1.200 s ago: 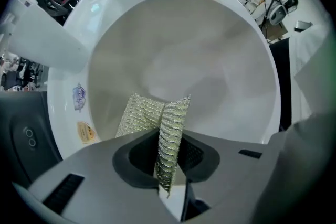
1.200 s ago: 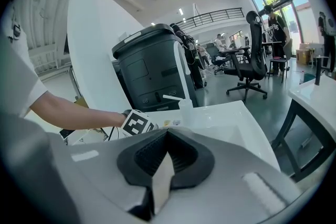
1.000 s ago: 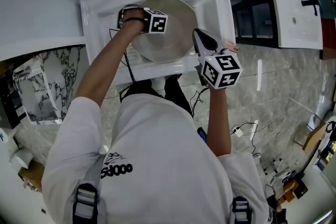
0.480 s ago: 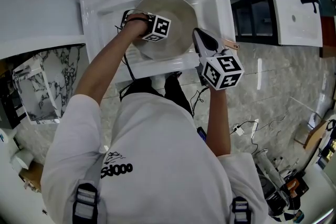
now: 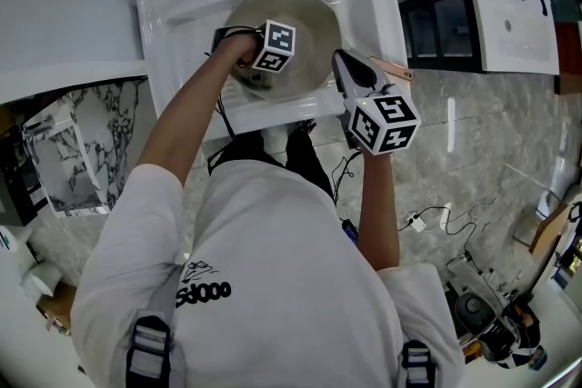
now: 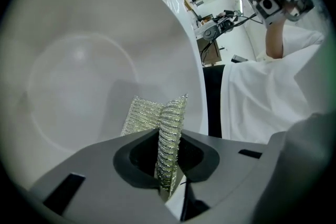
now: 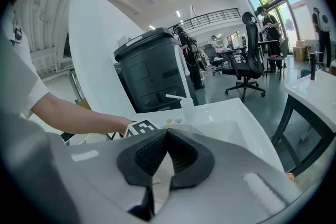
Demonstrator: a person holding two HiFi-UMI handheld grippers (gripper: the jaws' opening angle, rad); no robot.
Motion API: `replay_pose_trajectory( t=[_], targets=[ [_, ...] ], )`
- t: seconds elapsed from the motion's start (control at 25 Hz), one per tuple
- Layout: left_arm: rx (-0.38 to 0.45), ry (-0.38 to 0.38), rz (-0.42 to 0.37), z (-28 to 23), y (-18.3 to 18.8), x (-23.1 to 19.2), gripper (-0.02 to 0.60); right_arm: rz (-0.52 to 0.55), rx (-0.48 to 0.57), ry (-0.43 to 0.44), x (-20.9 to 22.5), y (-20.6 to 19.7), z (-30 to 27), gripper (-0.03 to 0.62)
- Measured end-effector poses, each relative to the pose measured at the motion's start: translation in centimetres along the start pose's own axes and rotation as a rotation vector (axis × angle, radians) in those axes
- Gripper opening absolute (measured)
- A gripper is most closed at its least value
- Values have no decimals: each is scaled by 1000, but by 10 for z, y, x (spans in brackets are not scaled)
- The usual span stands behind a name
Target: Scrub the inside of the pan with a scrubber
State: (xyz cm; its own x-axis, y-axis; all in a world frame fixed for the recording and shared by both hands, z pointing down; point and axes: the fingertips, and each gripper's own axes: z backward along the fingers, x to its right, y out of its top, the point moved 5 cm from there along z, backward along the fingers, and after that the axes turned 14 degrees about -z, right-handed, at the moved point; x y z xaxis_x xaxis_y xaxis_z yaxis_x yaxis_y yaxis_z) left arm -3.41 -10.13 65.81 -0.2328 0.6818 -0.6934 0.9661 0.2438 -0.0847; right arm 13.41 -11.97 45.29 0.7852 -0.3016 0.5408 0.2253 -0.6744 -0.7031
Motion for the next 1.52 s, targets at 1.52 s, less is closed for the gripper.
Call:
replay_pose_trajectory(
  t=[1.52],
  targets=[
    [931,1030,222,206,-53,62,64,333,139,-60,-30,104,-7,9]
  ],
)
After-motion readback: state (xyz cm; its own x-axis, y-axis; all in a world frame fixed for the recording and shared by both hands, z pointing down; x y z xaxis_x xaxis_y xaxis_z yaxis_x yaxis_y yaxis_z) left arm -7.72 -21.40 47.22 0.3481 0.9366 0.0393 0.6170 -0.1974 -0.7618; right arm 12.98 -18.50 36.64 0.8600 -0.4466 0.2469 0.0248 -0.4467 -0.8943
